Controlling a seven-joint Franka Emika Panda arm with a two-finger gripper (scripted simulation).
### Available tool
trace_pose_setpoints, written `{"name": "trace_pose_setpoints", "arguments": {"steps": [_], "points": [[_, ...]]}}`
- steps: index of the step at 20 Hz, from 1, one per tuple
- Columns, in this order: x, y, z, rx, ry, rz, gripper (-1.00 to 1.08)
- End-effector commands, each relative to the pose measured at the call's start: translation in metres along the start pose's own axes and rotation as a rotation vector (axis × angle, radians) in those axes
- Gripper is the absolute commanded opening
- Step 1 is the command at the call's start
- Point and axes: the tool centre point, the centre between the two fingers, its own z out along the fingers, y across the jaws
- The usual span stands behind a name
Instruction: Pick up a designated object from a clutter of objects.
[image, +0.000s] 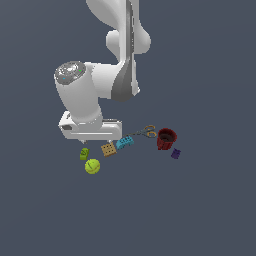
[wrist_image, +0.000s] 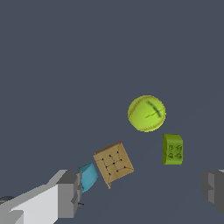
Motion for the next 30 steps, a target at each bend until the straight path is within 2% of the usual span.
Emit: {"name": "trace_pose_setpoints", "arguments": {"steps": [1,6,12,22,30], "points": [[-0.004,0.027,0.029,-0.003,0.001,0.007,1.0],[-0.016,0.067,0.072,-0.011,0.0,0.017,1.0],[-0.028,0.096,0.103,-0.019,-0.001,0.025,1.0],[-0.032,0.102,0.115,-0.02,-0.004,0.028,1.0],[-0.033,0.103,0.151,-0.021,-0.003,0.027,1.0]]}}
